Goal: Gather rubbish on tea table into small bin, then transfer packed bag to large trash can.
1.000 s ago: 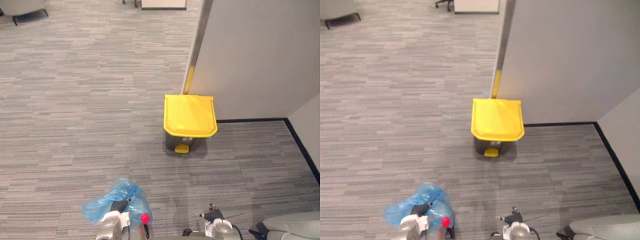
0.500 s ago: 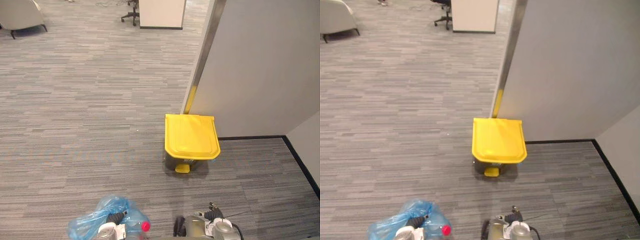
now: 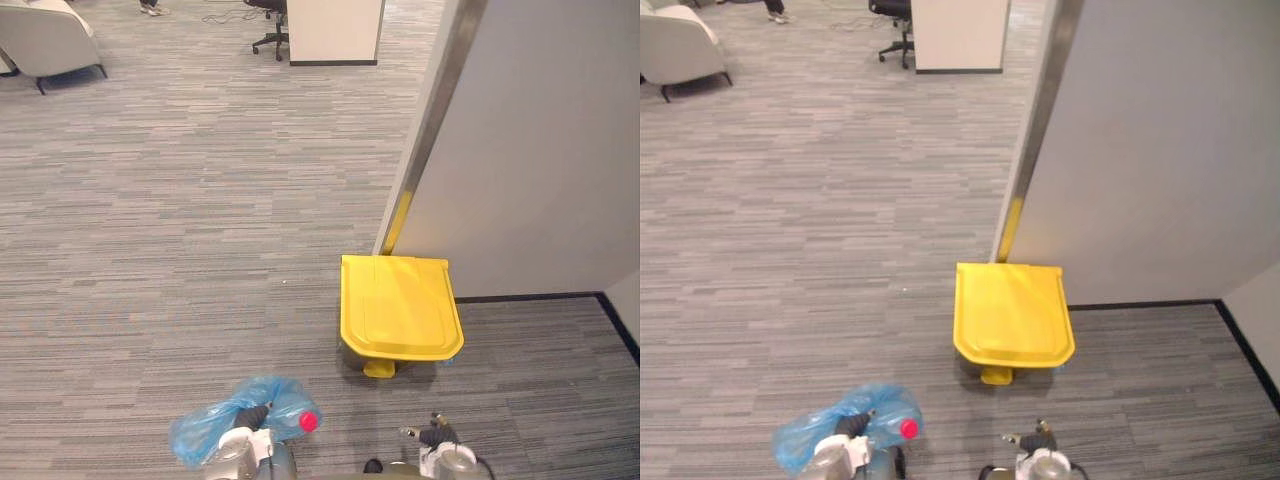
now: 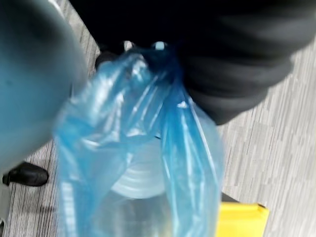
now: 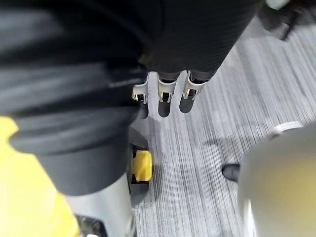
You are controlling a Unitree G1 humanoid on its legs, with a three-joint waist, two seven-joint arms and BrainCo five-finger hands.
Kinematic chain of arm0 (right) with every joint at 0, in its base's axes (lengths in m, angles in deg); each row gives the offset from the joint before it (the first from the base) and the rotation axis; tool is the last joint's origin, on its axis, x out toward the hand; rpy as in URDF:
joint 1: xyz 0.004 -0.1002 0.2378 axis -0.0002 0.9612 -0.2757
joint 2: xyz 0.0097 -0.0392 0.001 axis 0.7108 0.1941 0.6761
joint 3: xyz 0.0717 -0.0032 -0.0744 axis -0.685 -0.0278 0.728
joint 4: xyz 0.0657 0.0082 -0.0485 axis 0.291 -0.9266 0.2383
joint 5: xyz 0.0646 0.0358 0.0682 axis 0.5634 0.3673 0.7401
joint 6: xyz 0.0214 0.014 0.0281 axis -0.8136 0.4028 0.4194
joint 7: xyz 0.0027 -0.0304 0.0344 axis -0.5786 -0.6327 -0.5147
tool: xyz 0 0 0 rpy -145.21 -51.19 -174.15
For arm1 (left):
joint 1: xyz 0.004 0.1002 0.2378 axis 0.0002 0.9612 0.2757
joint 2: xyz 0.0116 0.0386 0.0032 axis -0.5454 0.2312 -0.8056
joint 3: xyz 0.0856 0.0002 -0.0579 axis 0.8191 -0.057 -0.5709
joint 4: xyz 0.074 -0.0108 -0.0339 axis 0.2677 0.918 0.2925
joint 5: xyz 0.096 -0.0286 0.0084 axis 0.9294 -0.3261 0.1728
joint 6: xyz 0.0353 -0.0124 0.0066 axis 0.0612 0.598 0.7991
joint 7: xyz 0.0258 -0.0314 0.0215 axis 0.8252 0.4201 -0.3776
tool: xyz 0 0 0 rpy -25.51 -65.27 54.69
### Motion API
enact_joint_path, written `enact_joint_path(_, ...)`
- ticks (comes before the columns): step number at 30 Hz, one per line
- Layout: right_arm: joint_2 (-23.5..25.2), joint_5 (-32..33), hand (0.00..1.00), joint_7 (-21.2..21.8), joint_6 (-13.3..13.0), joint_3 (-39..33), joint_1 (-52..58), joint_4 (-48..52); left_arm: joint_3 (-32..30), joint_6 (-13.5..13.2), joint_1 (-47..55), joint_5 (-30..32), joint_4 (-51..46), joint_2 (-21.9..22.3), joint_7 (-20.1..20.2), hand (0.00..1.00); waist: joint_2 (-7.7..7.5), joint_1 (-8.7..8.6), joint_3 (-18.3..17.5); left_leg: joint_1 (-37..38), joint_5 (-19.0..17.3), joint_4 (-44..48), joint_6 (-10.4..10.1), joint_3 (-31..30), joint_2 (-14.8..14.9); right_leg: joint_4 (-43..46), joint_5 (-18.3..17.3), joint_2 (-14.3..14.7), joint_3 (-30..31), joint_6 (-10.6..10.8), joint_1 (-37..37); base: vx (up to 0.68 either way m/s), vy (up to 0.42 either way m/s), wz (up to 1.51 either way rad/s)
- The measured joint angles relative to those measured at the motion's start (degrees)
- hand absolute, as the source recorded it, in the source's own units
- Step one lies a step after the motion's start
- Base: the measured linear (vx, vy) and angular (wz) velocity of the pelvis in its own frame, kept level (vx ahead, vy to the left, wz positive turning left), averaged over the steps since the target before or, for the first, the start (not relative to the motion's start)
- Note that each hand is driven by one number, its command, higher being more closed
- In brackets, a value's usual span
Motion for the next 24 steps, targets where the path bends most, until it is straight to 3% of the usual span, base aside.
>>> enact_joint_path(3, 0.65, -0.07, 0.0, 0.03, 0.0, 0.12, 0.19, -0.02, -0.01, -0.04, 0.06, 0.06, 0.84, -0.85, -0.07, 1.0, -1.2, 0.11, -0.85, 2.1, -0.07, -2.71, 0.72, 2.68, -2.47, -2.12, 1.0, -1.98, 2.13, 1.57, 0.16, 0.13, 0.19, -0.35)
enact_joint_path(10, 0.23, -0.12, 0.0, 0.02, 0.04, -0.01, -0.18, -0.26, 0.03, 0.05, 0.98, 0.03, 1.64, -2.47, -0.02, 1.0, -0.54, 0.21, -0.47, 2.67, -2.38, -1.2, 1.98, 3.77, -3.01, -1.49, 1.67, -2.16, 5.28, 2.24, -0.6, 0.09, 0.061, -0.27)
enact_joint_path(11, -0.23, -0.13, 0.0, 0.02, 0.04, 0.0, -0.41, -0.25, 0.06, 0.04, 0.98, 0.01, 1.62, -2.16, 0.0, 1.0, 0.08, 0.43, -0.23, 2.85, -3.42, -0.72, 1.98, 3.66, -2.56, 0.98, 1.33, -1.87, 5.51, 2.76, -1.76, 0.01, 0.054, -0.38)
enact_joint_path(13, -0.77, -0.12, 0.0, 0.01, 0.01, -0.02, -0.7, 0.15, 0.13, 0.05, 0.84, -0.01, 1.57, -1.49, 0.09, 1.0, 1.42, 0.53, 1.08, 5.33, -5.21, -0.07, 2.66, 4.12, -1.81, 17.08, 0.68, -2.03, 6.36, 3.7, -7.86, -0.02, 0.091, -0.28)
enact_joint_path(15, -1.2, -0.11, 0.0, 0.03, -0.15, -0.06, -0.46, 0.23, 0.43, 0.05, 0.88, -0.06, 1.38, -1.64, 0.06, 1.0, 0.94, -0.07, 1.61, 8.0, -7.24, 0.14, 3.65, 3.97, -2.58, 28.37, -0.96, -4.12, 5.5, 3.43, -12.22, 0.02, 0.043, 0.0)
enact_joint_path(16, -1.13, -0.07, 0.0, 0.08, -0.17, -0.01, -0.27, 0.18, 0.57, 0.04, 1.16, -0.1, 1.4, -2.02, 0.06, 1.0, 0.34, -0.16, 1.42, 9.7, -8.33, 0.55, 3.65, 3.89, -2.67, 29.22, -3.01, -4.76, 3.18, 3.22, -13.11, 0.07, 0.035, 0.02)
enact_joint_path(18, -0.96, -0.07, 0.0, 0.12, -0.39, -0.05, -0.52, 0.35, 0.59, 0.02, 0.86, -0.1, 1.68, -2.07, 0.05, 1.0, 0.08, -0.3, 1.6, 10.67, -9.5, 0.91, 3.67, 2.91, -2.0, 24.18, -3.46, -4.63, -2.37, 2.58, -16.1, 0.14, 0.013, 0.12)
enact_joint_path(21, -1.14, -0.11, 0.0, 0.14, -0.16, -0.41, -2.39, 0.59, 0.98, 0.02, 0.26, -0.06, 1.75, -2.04, -0.08, 1.0, 0.73, -0.3, 2.96, 10.79, -11.77, 3.48, 2.56, 2.79, 0.24, 10.02, 3.09, -2.79, -8.33, 1.54, -20.55, 0.23, -0.046, 0.15)
enact_joint_path(23, -0.8, -0.15, 0.0, 0.04, 0.02, -0.56, -2.61, 0.67, 0.94, -0.08, -0.26, -0.07, 1.71, -2.4, -0.36, 1.0, -0.03, -0.17, 4.26, 12.41, -14.19, 6.99, -0.3, 2.79, 0.43, 3.39, 5.9, -2.29, -10.6, 1.47, -20.79, 0.36, -0.184, 0.17)
enact_joint_path(24, -0.72, -0.45, 0.0, -0.05, 0.2, -0.51, -2.58, 1.12, 0.95, -0.08, -0.13, -0.07, 1.78, -2.45, -0.6, 1.0, -0.29, -0.12, 4.34, 13.77, -15.91, 8.04, -1.39, 2.42, 0.39, 3.82, 4.68, -2.48, -11.3, -0.2, -19.24, 0.48, -0.234, -0.04)
